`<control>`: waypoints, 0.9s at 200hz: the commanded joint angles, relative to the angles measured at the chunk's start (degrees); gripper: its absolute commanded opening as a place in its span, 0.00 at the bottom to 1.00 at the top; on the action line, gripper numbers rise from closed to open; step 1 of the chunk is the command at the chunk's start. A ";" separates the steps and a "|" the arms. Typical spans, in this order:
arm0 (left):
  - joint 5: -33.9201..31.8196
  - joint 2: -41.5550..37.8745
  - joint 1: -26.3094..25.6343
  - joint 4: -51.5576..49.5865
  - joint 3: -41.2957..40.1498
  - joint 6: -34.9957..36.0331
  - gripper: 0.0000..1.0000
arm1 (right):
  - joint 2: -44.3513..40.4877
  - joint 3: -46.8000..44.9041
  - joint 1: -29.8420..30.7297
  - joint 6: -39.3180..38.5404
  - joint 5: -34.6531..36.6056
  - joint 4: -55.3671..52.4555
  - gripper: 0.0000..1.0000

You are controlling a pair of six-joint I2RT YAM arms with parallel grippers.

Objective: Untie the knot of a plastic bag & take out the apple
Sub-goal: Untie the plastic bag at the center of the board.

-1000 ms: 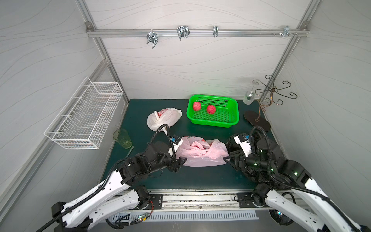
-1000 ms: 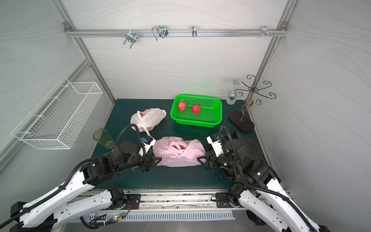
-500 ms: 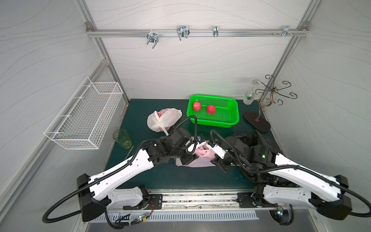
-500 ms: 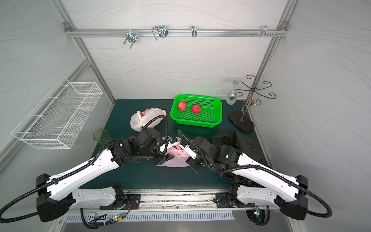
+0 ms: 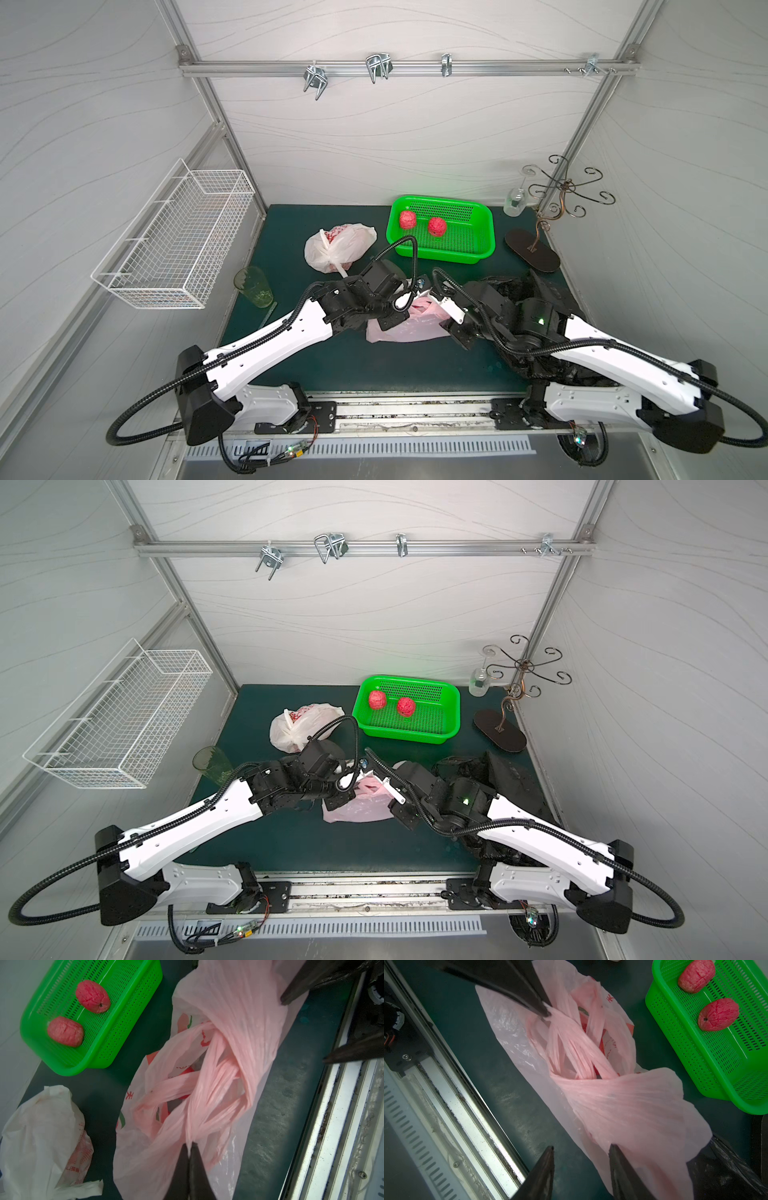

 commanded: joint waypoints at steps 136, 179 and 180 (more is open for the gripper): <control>2.37 -2.22 -0.49 0.22 0.78 2.76 0.00 | 9.26 7.41 2.83 -10.01 10.70 8.56 0.73; 4.21 -2.22 -0.49 0.01 0.27 2.35 0.00 | 12.62 9.66 4.61 -13.35 16.77 12.59 0.79; 4.22 -2.24 -0.49 0.03 0.25 2.27 0.00 | 12.64 9.71 4.65 -13.42 16.89 12.70 0.80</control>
